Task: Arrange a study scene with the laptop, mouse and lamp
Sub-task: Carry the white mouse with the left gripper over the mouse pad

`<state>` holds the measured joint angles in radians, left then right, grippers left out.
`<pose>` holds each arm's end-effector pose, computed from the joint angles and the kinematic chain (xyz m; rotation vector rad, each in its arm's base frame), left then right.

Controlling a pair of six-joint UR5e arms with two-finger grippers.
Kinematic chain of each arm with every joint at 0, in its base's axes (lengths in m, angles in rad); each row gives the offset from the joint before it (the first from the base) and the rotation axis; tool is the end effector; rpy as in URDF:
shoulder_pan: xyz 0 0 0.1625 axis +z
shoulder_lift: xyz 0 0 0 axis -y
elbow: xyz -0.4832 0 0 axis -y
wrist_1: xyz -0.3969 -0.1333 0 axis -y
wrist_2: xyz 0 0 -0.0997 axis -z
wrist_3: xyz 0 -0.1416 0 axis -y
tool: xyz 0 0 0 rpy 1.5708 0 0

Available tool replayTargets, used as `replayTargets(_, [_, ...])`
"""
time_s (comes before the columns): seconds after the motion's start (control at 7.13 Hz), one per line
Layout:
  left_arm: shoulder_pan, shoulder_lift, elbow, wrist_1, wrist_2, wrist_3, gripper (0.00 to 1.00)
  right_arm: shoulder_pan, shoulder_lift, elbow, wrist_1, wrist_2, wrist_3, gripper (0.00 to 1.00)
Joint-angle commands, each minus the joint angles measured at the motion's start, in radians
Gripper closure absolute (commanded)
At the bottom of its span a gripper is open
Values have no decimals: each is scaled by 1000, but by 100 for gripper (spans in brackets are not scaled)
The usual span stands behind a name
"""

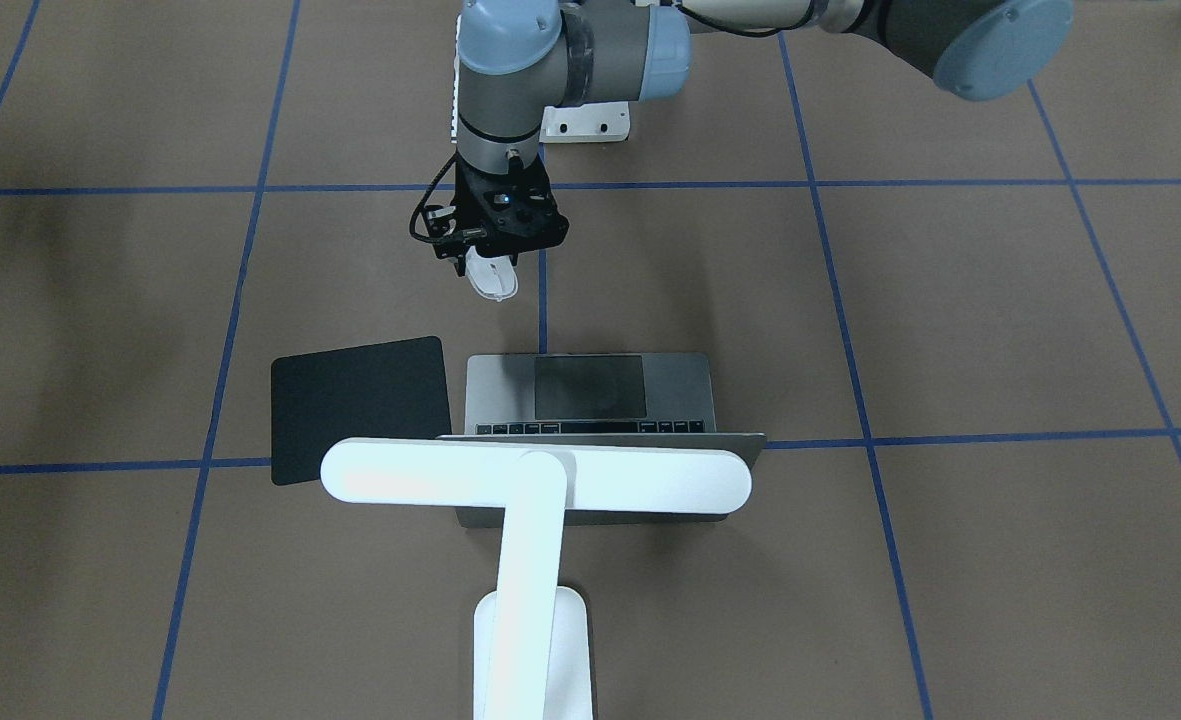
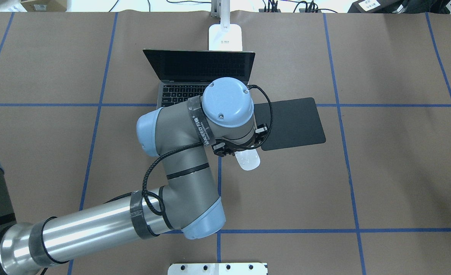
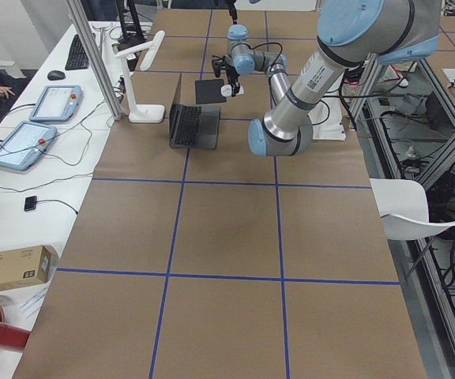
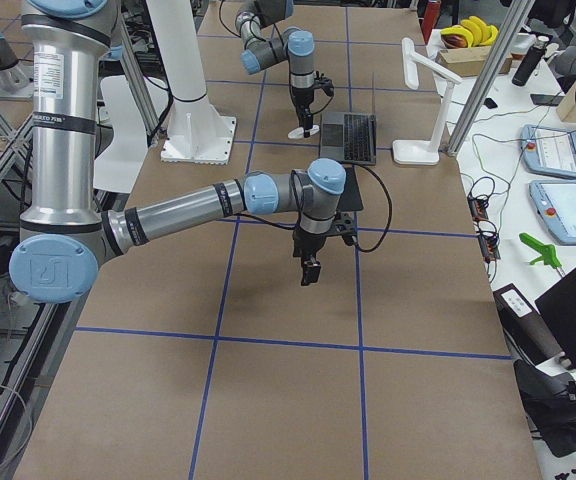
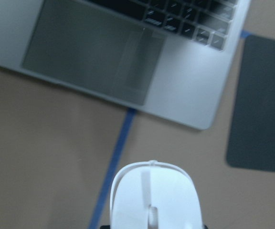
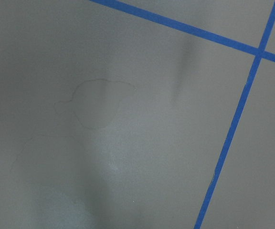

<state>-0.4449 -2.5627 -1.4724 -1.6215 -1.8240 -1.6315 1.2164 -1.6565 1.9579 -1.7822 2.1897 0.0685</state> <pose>0.7005 -0.4424 0.1172 -0.0507 0.9711 -0.3459 -0.1073 -0.4373 0.6320 -0.0448 -0.6255 -0.3044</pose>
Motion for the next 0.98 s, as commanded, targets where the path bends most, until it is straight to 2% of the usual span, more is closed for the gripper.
replayTargets(0.0, [0, -85, 116, -61, 53, -48, 48, -2, 0, -14, 0, 1, -1, 0])
replayTargets(0.28, [2, -186, 281, -151, 101, -99, 48, -2, 1, -27, 0, 8, -1, 0])
replayTargets(0.42, [6, -217, 343, -197, 118, -113, 48, -2, 1, -31, 1, 43, -6, 0])
replayTargets(0.84, [11, -254, 461, -265, 186, -123, 48, 0, -2, -25, 1, 73, -3, 0])
